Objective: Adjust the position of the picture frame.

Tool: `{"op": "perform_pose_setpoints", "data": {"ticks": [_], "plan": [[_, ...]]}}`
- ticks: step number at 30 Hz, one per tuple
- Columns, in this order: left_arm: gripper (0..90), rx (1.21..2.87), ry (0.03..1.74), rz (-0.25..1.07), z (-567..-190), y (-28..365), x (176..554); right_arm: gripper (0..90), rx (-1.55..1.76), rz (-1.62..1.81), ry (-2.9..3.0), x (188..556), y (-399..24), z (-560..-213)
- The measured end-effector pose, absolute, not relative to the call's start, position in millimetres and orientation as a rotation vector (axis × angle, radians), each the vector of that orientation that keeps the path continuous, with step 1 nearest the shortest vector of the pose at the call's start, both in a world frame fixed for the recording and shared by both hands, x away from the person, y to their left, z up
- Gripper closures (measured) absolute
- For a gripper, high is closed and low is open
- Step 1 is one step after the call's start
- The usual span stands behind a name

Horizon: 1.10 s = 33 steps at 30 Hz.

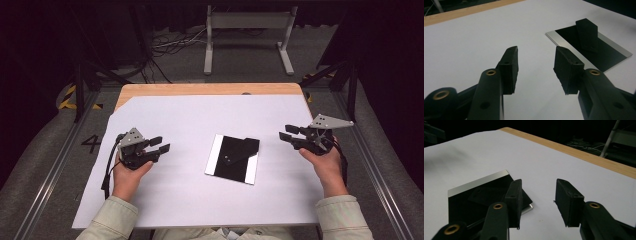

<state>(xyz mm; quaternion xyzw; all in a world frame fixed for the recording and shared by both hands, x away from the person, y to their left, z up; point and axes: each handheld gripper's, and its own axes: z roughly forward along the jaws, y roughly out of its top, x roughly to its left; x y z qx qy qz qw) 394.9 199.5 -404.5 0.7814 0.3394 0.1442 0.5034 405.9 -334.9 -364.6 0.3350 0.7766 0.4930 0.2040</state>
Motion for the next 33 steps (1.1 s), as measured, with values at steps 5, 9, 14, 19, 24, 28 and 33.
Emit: {"op": "perform_pose_setpoints", "data": {"ticks": [5,9,14,19,24,28,33], "plan": [[68.9,1.903,0.812,0.323,-401,199,392,66.0,0.953,1.333,2.195,408,-332,-363],[78.9,1.926,0.786,0.303,-400,194,391,67.8,0.945,1.324,2.209,409,-328,-362],[90.0,1.978,0.693,0.244,-396,180,386,68.7,0.949,1.317,2.221,409,-325,-362],[90.0,2.0,0.623,0.206,-392,167,381,69.0,0.954,1.319,2.222,408,-325,-362],[90.0,2.03,0.58,0.17,-392,155,377,69.6,0.956,1.317,2.226,408,-325,-362],[90.0,2.045,0.566,0.14,-394,149,376,72.7,0.97,1.305,2.236,411,-324,-362],[90.0,2.06,0.567,0.123,-397,145,376,77.8,0.979,1.251,2.294,421,-315,-364]]}}
